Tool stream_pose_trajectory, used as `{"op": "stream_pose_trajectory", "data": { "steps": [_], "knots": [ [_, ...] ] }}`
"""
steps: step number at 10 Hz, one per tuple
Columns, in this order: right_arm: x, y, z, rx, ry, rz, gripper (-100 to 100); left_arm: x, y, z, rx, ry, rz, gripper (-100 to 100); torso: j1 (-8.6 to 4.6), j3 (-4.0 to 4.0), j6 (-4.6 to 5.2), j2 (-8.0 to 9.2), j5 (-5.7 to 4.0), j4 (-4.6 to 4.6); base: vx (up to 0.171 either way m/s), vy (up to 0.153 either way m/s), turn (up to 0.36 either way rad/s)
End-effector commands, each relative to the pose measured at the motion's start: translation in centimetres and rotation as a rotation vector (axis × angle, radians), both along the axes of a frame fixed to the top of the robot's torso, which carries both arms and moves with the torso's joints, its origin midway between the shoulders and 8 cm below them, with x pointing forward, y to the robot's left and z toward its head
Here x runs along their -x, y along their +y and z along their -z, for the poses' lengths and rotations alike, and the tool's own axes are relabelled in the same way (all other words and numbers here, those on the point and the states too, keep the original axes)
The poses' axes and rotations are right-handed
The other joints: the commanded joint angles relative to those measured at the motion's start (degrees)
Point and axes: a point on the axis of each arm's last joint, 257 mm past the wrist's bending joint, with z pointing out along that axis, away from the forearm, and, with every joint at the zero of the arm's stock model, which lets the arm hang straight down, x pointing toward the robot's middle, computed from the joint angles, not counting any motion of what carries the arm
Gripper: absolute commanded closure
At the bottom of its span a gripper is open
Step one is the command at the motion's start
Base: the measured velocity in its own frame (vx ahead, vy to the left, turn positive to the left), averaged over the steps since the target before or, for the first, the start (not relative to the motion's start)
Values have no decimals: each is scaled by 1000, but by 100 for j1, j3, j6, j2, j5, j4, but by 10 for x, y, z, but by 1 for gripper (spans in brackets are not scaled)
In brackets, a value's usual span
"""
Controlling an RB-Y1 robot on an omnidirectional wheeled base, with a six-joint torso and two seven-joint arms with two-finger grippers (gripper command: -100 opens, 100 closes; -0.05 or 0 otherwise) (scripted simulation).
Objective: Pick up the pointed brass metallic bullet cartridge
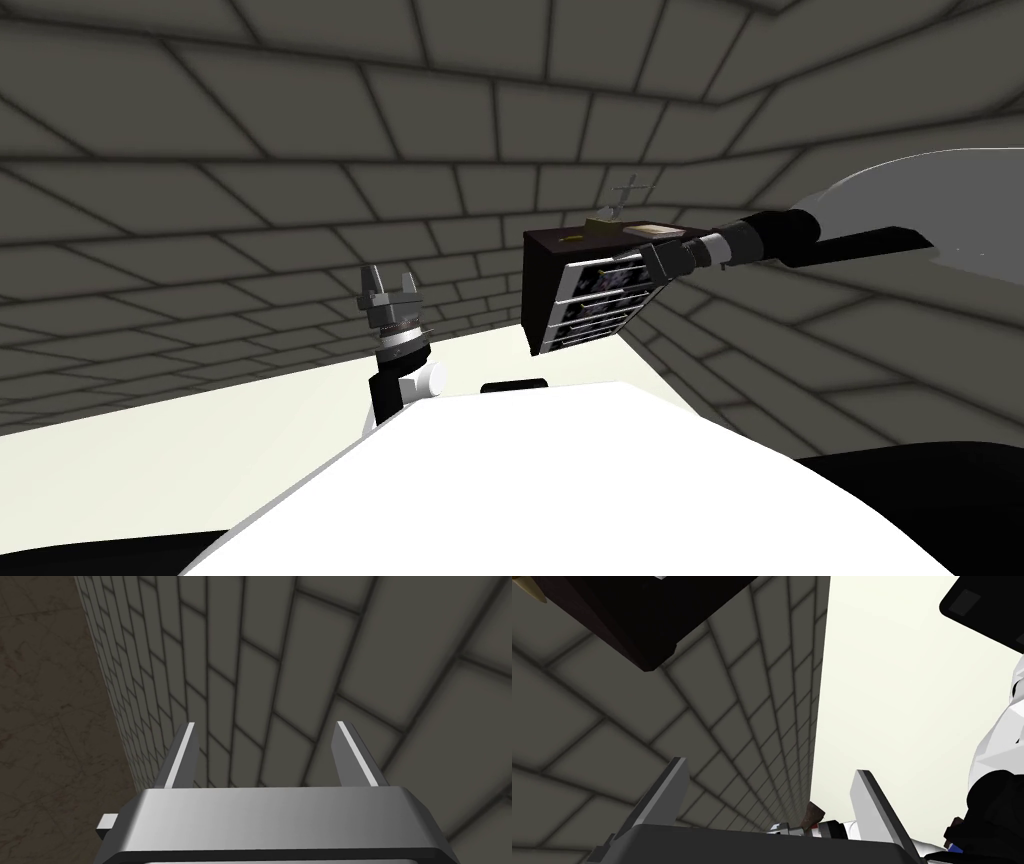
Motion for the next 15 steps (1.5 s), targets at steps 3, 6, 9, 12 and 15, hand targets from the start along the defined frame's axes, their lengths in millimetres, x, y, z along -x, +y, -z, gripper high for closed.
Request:
{"op": "stream_pose_trajectory", "data": {
  "steps": [3, 6, 9, 12, 15],
  "knots": [
    [-8, -29, -10, 152, 25, 23, -100, 0, 0, 0, 0, 0, 0, 0, -5, -1, 0, -2, -1, 0, 146, 77, -33],
    [-13, -37, -19, 251, 42, 20, -100, 0, 0, 0, 0, 0, 0, 0, 0, -3, 1, -7, -2, -1, 129, 77, -29],
    [-20, -56, -28, 364, 75, 43, -100, 0, 0, 0, 0, 0, 0, 0, -14, -6, 0, -10, -6, -3, 163, 50, -24],
    [-25, -71, -34, 464, 111, 61, -100, 0, 0, 0, 0, 0, 0, 0, -3, -20, -2, -31, -2, -10, 208, 76, -20],
    [-28, -88, -34, 559, 167, 88, -100, 0, 0, 0, 0, 0, 0, 0, -13, -36, -2, -60, -5, -16, 273, 54, -10]
  ]
}}
